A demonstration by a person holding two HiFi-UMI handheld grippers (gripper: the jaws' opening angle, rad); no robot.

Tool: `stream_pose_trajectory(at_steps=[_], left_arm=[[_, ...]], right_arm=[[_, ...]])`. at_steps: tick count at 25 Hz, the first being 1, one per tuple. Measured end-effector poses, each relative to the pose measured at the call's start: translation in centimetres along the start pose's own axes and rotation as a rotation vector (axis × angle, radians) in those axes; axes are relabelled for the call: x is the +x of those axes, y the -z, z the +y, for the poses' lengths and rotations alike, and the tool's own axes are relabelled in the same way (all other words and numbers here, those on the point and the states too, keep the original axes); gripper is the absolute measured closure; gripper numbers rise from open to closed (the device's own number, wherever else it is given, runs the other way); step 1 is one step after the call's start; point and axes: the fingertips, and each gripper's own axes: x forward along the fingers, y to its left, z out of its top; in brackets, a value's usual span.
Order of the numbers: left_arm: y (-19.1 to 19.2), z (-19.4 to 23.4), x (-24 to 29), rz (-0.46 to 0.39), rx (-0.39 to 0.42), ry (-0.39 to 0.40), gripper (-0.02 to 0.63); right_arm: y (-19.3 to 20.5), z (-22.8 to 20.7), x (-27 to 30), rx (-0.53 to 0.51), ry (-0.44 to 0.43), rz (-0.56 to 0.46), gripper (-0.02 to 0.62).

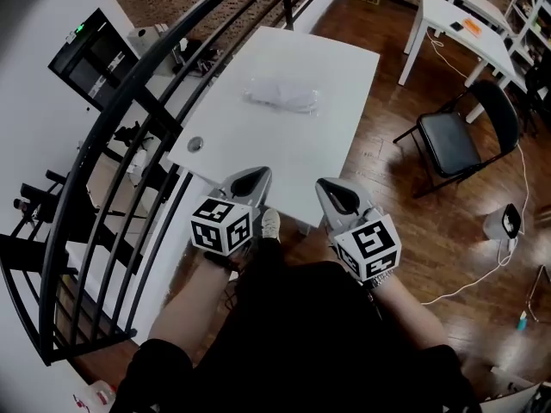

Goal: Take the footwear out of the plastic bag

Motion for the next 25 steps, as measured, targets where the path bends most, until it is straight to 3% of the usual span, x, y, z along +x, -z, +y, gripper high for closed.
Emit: stream_pose_trajectory(at_steps=[15,25], left_arm=[[-3.9,21.2,10.9,0.061,-0.070,0.012,0.589],[-4.0,31.1,15.9,0.172,-0.117,-0.004,0.589]], right_arm=[[0.9,-7.6,18.2,0.055,0.085,0.202,0.606],[3.4,-12.7,26.3,0.150,0.139,0.355,0.587]])
